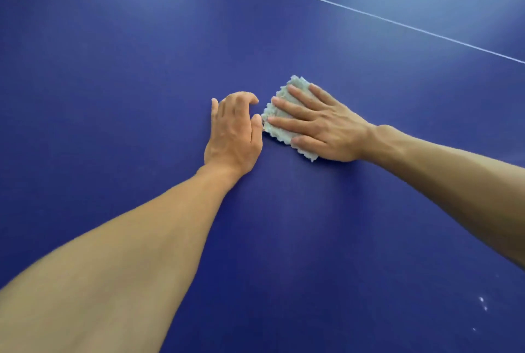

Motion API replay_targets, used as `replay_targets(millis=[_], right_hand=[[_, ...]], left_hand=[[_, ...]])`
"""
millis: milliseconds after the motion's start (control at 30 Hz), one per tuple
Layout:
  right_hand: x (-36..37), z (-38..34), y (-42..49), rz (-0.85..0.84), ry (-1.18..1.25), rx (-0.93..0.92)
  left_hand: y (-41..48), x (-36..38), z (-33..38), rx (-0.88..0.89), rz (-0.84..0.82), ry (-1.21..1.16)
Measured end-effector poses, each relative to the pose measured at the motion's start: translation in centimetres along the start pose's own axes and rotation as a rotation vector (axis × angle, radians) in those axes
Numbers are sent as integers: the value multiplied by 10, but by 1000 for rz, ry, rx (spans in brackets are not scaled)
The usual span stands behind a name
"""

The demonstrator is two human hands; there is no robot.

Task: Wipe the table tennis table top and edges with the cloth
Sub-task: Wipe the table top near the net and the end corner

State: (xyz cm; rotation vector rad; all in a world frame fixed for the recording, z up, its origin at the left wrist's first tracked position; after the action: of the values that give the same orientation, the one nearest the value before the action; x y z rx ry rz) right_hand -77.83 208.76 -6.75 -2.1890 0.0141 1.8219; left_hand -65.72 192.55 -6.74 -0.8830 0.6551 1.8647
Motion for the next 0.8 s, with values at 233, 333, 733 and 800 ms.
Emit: replay_targets(millis=[233,333,733,800], right_hand=[[60,-179,-115,59,25,-106],[85,-260,-163,98,99,-41],[135,-314,-370,192,169,669],[137,-298,-388,206,183,872]], left_hand=[[-139,-34,7,23,57,207],[-222,-44,8,-41,34,285],[-392,-20,26,-261,-189,480],[-396,-23,24,-236,-175,481]])
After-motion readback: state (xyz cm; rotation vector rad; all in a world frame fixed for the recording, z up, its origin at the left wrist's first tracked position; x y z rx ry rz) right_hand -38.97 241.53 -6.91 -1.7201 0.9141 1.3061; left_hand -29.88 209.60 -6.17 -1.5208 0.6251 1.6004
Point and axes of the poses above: each hand's wrist, its own y-axis towards the middle knuckle, its own x-axis out of the palm, z = x × y, the point moved 4 cm from there along y, towards the middle knuckle, and after that the axes turned 3 degrees about y, right-handed, at the moved point
